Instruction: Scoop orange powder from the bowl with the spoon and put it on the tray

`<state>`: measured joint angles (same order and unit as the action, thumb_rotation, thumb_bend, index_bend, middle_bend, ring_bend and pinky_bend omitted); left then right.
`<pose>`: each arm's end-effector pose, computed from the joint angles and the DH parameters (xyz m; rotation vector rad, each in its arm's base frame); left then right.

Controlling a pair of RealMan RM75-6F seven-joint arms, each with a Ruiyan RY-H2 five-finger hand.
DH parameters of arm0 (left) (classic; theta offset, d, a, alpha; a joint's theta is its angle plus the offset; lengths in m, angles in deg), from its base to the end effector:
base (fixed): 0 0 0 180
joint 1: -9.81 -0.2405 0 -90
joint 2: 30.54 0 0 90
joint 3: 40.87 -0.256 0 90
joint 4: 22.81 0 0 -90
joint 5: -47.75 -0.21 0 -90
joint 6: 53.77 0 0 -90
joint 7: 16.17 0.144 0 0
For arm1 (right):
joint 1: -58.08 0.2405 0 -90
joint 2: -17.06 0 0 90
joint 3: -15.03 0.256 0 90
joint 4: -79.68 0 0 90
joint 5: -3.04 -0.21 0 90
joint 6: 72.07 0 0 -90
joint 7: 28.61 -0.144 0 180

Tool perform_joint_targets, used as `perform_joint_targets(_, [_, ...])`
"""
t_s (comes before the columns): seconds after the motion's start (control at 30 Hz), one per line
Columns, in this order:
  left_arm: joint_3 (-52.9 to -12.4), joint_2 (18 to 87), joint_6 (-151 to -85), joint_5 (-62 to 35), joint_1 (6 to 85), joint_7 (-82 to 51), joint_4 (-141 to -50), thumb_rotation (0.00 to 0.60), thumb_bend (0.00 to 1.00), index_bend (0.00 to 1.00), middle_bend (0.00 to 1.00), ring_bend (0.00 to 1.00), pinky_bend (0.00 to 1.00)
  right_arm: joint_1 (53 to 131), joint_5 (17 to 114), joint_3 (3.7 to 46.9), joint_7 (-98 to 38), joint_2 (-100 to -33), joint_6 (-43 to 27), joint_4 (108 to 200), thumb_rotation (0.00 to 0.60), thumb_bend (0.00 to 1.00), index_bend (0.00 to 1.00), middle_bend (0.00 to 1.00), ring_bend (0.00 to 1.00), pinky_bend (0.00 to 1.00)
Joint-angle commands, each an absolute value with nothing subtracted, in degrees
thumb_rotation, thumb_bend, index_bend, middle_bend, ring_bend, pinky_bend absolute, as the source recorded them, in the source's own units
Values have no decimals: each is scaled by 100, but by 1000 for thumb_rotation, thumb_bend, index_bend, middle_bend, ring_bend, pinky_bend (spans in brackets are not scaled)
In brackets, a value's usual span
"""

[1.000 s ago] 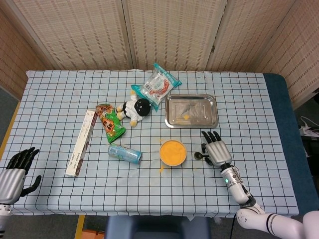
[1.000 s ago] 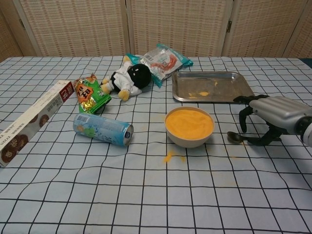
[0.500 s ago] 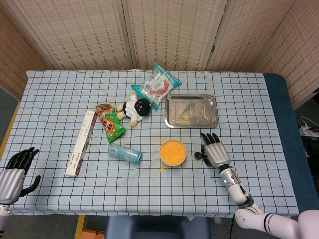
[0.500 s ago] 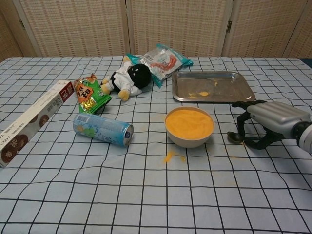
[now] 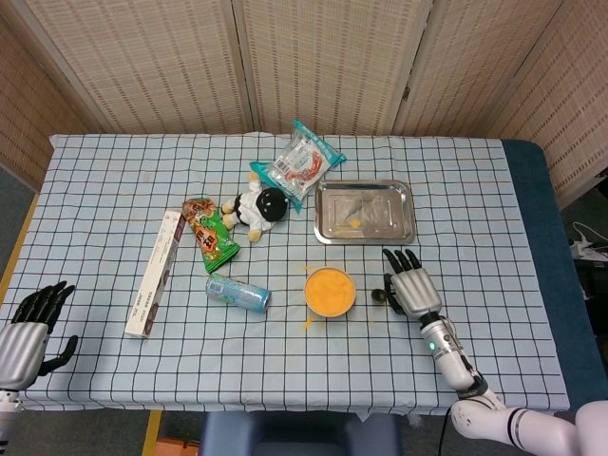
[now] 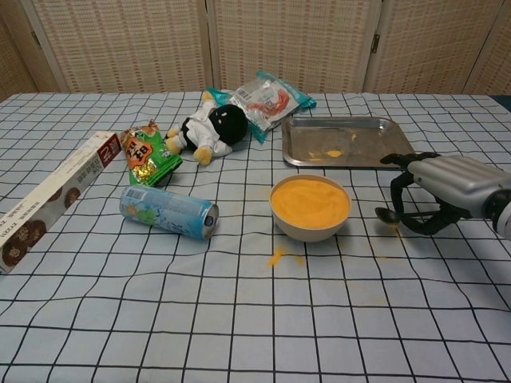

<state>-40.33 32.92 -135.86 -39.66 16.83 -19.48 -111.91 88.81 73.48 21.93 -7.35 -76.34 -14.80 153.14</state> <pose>-0.3198 0.1851 0.1551 -1.4732 -0.9292 -0.8769 -0.2365 -0.3094 -0.0302 1.8031 -0.8990 0.7204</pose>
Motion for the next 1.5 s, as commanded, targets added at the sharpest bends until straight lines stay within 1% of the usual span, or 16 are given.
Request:
perform_joint_targets(0.03, [-4034,3288,-13598,-3975,1680,-1950,-11201,600,436,0,0,0,80,8880,7392,2247,-630,-7469,-1340,15564,600,375,570,0,0,0])
perform_joint_targets(0.17, [-4046,3266,-13607,-4000,1677,-1973,-11237,600,436,0,0,0,80,8967,7374,2369,-424,-7271,-1270,15964,600,375,570,0,0,0])
perform_joint_targets(0.33, [-4046,3242,-13645,-4033,1670,-2048,-11227,600,436,0,0,0,80,9178,7286,2553,-139,-7215,-1296,16335,600,375,569,0,0,0])
perform_joint_targets(0.47, [-4034,3205,-13705,-4051,1653,-2116,-11242,600,436,0,0,0,80,9435,7112,2675,172,-7369,-1433,16442,600,374,566,0,0,0])
perform_joint_targets(0.67, [-4046,3160,-13755,-4087,1627,-2239,-11237,600,436,0,0,0,80,9782,6867,2733,538,-7728,-1635,16333,600,375,547,0,0,0])
perform_joint_targets(0.8, [-4059,3138,-13778,-4134,1623,-2313,-11233,600,436,0,0,0,80,9908,6704,2691,742,-7893,-1682,16298,600,374,468,0,0,0])
perform_joint_targets(0.87, [-4067,3125,-13803,-4159,1614,-2347,-11230,600,436,0,0,0,80,9938,6595,2658,869,-7892,-1687,16349,600,374,384,0,0,0])
perform_joint_targets(0.93, [-4067,3121,-13801,-4167,1618,-2376,-11224,600,436,0,0,0,81,9945,6532,2634,938,-7858,-1665,16434,600,374,280,0,0,0])
perform_joint_targets(1.0, [-4067,3113,-13811,-4174,1616,-2394,-11222,600,436,0,0,0,81,9928,6506,2601,986,-7787,-1593,16548,600,374,259,0,0,0])
perform_joint_targets(1.17, [-4072,3109,-13859,-4204,1597,-2379,-11237,600,436,0,0,0,81,9790,6575,2542,941,-7512,-1287,16801,600,374,263,0,0,0])
perform_joint_targets(1.27, [-4076,3117,-13870,-4220,1594,-2358,-11237,600,437,0,0,0,81,9732,6521,2571,757,-7312,-1273,16849,600,373,287,0,0,0])
perform_joint_targets(1.33, [-4075,3127,-13867,-4222,1597,-2337,-11231,600,437,0,0,0,81,9734,6448,2599,602,-7187,-1382,16852,600,373,313,0,0,0])
perform_joint_targets(1.5, [-4061,3174,-13850,-4211,1614,-2175,-11198,600,435,0,0,0,84,9864,6176,2663,205,-6870,-1926,16809,600,372,395,0,0,0])
